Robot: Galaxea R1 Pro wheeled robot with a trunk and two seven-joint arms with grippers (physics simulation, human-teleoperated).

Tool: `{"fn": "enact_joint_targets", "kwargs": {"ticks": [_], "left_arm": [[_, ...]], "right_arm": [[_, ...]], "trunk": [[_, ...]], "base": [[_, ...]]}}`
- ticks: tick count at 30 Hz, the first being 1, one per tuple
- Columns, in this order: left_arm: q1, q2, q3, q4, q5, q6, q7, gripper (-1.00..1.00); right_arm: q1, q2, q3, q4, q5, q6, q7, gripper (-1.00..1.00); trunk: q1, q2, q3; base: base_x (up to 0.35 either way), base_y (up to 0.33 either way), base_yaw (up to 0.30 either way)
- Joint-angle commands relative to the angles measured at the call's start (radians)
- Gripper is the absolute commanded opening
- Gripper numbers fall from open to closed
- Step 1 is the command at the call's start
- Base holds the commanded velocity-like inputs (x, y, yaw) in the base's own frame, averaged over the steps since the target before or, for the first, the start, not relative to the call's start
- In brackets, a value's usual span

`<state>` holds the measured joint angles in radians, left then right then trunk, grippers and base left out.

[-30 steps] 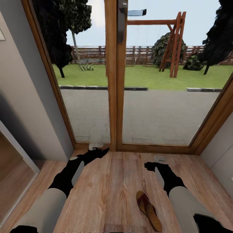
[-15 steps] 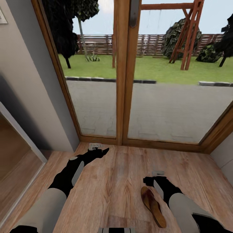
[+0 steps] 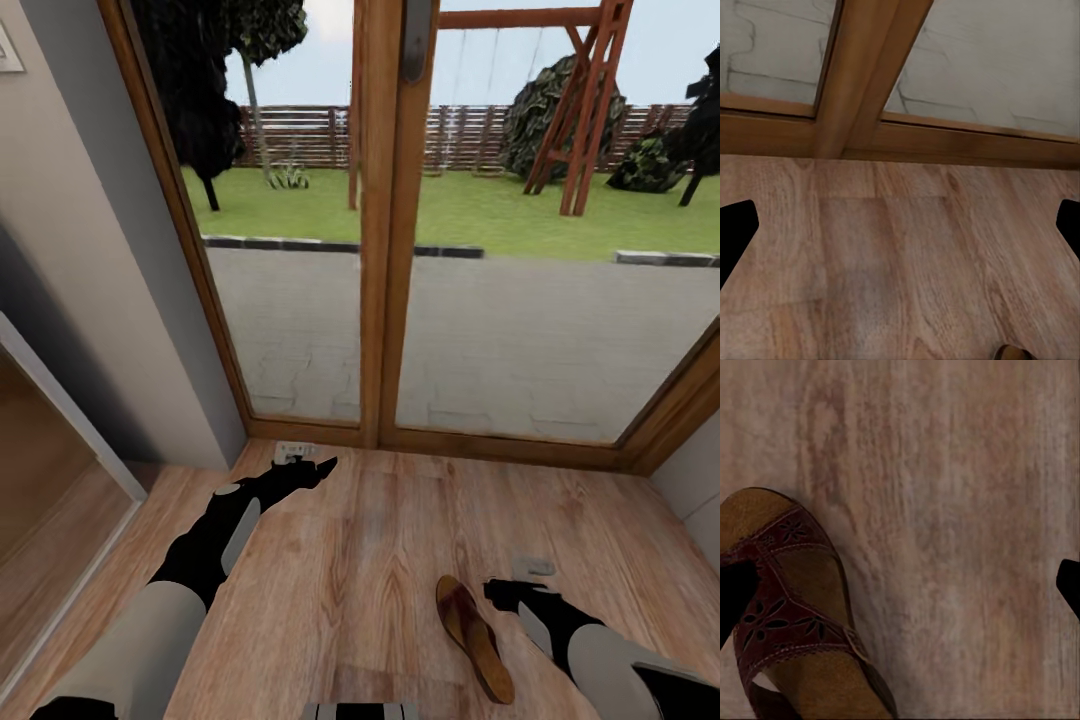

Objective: Pick up the two gym shoes and the two sandals from the corridor floor and place them onto the hallstand (shoe rack) in the corridor, making sure they are on the rack and not on the floor. Arrange them so the two gym shoes are next to each other and the two sandals are next to each other.

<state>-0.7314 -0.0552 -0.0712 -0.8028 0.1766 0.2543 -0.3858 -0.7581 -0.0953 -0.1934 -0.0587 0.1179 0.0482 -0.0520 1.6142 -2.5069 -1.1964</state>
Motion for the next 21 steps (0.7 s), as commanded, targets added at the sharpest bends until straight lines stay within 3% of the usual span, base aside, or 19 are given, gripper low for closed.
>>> {"fn": "enact_joint_targets", "kwargs": {"ticks": [1,3,13,16,21], "left_arm": [[0.0,0.0,0.0,-0.001,0.011,0.01,-0.001,1.0],[0.0,0.0,0.0,-0.001,0.011,0.01,-0.001,1.0],[0.0,0.0,-0.001,-0.001,0.011,0.01,-0.001,1.0],[0.0,0.0,-0.001,-0.001,0.011,0.01,-0.001,1.0],[0.0,-0.001,-0.002,-0.001,0.011,0.01,-0.001,1.0]], "right_arm": [[0.007,-0.003,-0.008,0.0,0.011,0.004,-0.002,1.0],[0.044,-0.011,-0.008,0.004,0.011,0.0,-0.002,1.0],[0.099,-0.014,-0.006,0.006,0.028,-0.003,-0.001,1.0],[0.11,-0.014,-0.007,0.006,0.081,-0.003,-0.001,1.0],[0.133,-0.015,-0.007,0.006,0.204,-0.003,-0.002,1.0]], "trunk": [[0.0,0.0,-0.001],[0.0,0.0,-0.001],[0.0,0.0,-0.001],[0.0,0.0,-0.001],[0.0,0.0,-0.001]], "base": [[0.0,0.0,0.0],[0.0,0.0,0.0],[0.0,0.0,0.0],[0.0,0.0,0.0],[0.0,0.0,0.0]]}}
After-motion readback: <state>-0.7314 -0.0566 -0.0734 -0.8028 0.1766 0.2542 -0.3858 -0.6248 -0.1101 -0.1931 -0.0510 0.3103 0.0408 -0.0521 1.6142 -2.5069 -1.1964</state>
